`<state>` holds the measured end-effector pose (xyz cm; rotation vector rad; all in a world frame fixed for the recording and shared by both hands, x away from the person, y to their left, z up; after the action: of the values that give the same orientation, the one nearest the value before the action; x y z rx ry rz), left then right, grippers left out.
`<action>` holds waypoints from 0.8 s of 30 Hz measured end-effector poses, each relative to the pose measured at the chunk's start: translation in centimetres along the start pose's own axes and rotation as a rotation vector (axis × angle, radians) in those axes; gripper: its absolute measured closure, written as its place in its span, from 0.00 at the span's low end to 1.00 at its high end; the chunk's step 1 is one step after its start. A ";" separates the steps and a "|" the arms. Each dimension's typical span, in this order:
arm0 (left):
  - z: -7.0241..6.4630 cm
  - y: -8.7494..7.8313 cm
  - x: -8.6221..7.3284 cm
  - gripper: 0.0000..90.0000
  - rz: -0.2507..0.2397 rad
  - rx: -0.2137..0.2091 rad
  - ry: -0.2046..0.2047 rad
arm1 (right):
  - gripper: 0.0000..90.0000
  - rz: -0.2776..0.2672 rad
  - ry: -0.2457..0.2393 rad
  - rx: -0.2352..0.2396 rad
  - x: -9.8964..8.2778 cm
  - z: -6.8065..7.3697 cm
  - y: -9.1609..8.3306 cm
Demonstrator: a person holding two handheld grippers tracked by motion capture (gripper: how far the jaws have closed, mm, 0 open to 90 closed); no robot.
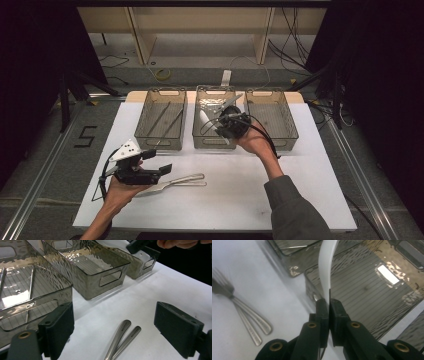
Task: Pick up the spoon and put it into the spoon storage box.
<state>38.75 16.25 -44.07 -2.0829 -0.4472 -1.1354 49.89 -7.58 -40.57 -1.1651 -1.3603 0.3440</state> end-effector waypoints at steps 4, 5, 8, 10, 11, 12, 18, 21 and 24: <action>0.0 -0.1 0.0 0.18 -0.005 0.001 0.002 | 0.97 0.013 0.013 -0.021 0.5 -1.0 0.6; 0.0 -0.1 0.1 0.18 -0.010 0.004 0.005 | 0.97 0.024 0.011 -0.028 0.6 -1.1 0.7; 0.1 -0.2 0.2 0.18 -0.021 0.002 -0.005 | 0.97 0.039 0.003 -0.038 1.0 -1.6 1.1; 0.1 -0.2 0.2 0.18 -0.023 0.002 -0.006 | 0.97 0.042 0.014 -0.044 1.2 -2.0 1.2; 0.0 -0.2 0.2 0.18 -0.024 0.000 -0.007 | 0.97 0.038 0.027 -0.046 1.4 -2.1 1.3; 0.0 -0.2 0.3 0.17 -0.028 -0.001 -0.009 | 0.97 0.038 0.032 -0.048 1.5 -2.3 1.4; 0.0 -0.5 0.5 0.17 -0.056 -0.006 -0.012 | 0.96 0.057 0.054 -0.058 1.7 -3.1 2.4; 0.0 -0.6 0.6 0.17 -0.068 -0.007 -0.012 | 0.97 0.073 0.076 -0.069 1.4 -3.6 2.9; -0.1 -0.6 0.6 0.17 -0.074 -0.008 -0.008 | 0.97 0.084 0.093 -0.082 1.1 -3.9 3.2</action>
<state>38.68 16.61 -43.29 -2.0931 -0.5279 -1.1734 54.98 -6.99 -41.68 -1.2933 -1.2570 0.2924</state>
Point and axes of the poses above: each handheld gripper's, and its own axes: y roughly forward along the jaws, x roughly out of its top, z roughly to its left, the point moved 6 cm from there along y, roughly forward along the jaws, and after that the axes turned 12 degrees about -y, right-handed, at the moved point
